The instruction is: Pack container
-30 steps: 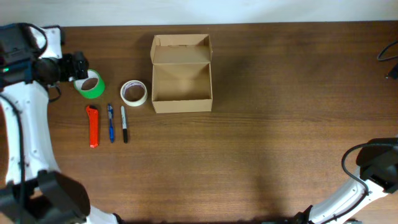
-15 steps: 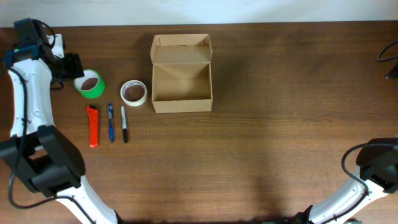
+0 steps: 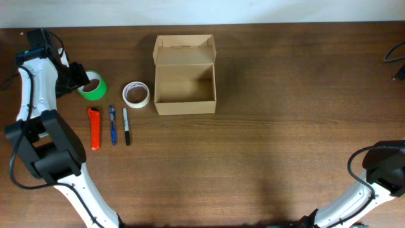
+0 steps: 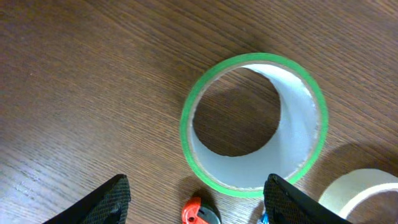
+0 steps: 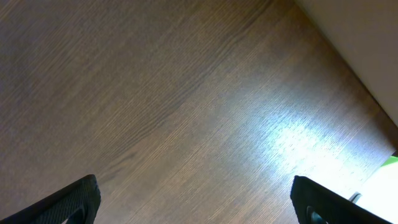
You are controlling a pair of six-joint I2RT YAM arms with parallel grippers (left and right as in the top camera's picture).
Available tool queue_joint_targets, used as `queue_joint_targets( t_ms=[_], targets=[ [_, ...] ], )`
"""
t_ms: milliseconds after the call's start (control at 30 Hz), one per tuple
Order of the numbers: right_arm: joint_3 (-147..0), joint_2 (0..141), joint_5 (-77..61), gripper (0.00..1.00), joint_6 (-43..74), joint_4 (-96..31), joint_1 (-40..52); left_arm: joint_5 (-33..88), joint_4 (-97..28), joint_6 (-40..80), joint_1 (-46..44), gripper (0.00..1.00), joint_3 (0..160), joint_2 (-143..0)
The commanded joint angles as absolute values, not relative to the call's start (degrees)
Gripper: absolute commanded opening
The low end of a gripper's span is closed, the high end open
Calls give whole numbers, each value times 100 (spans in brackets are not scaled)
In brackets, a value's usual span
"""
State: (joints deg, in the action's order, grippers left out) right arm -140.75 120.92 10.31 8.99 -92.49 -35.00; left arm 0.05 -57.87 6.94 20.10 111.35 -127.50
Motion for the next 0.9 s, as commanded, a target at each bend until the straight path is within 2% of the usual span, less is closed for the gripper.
queue_joint_targets(
  t_ms=[0,200,367,467,567,633,867],
  targets=[
    [-14062,12033,1100,99,902,-9231,-3489,-126,-5795,880,2130,68,11246,-12938],
    [-14062,12033,1100,99,902,-9231,-3489,-102,-5760,880,2161,68,11244,-13233],
    [-14062,12033,1100,99,902,-9231,-3489,23,-5749,880,2161,59,11244,-13491],
    [-14062,12033,1098,99,902,-9231,-3489,49,-5752,880,2158,43,11244,-13539],
    [-14062,12033,1100,99,902,-9231,-3489,47,-5730,880,2158,15,11246,-13539],
    [-14062,12033,1100,99,902,-9231,-3489,67,-5747,878,2158,4,11262,-13539],
    [-14062,12033,1100,99,902,-9231,-3489,64,-5944,873,2158,2,11472,-13537]
  ],
)
